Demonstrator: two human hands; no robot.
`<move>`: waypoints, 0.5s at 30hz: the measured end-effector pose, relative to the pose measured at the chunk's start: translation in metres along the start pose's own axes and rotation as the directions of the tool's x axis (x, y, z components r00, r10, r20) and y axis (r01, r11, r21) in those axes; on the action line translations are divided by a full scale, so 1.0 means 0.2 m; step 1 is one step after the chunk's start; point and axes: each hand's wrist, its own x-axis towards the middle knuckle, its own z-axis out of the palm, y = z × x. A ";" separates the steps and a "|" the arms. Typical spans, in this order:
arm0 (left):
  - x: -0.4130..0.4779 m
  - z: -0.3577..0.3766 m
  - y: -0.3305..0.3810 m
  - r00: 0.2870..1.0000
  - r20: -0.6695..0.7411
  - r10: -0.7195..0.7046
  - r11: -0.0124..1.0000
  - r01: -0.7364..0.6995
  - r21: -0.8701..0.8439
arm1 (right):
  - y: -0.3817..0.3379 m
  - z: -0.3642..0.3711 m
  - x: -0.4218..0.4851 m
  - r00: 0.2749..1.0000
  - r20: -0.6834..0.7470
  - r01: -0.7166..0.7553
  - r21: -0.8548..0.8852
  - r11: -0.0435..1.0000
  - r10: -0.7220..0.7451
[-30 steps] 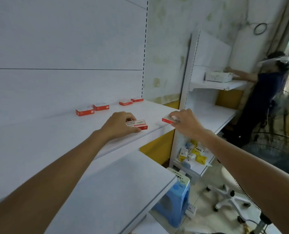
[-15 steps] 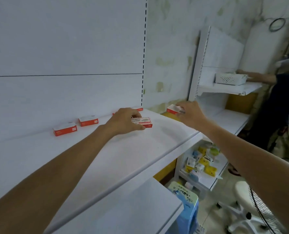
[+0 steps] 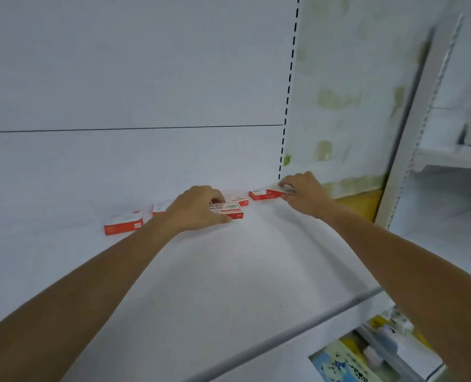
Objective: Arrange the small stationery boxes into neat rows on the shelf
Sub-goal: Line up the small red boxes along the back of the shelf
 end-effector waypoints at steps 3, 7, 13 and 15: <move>0.06 0.04 -0.02 0.996 -0.012 -0.086 0.996 0.086 0.032 | 0.04 0.05 0.15 0.998 0.026 0.056 0.137 0.989 -0.060; 0.14 0.12 0.03 0.984 -0.035 -0.173 0.985 0.174 0.015 | 0.11 0.11 0.27 0.971 0.071 0.200 0.273 0.941 -0.227; 0.25 0.24 0.08 0.951 -0.002 -0.309 0.951 0.309 0.013 | 0.17 0.16 0.36 0.910 0.153 0.305 0.383 0.872 -0.386; 0.27 0.27 0.10 0.947 -0.025 -0.319 0.947 0.318 -0.030 | 0.18 0.17 0.37 0.887 0.172 0.324 0.426 0.845 -0.428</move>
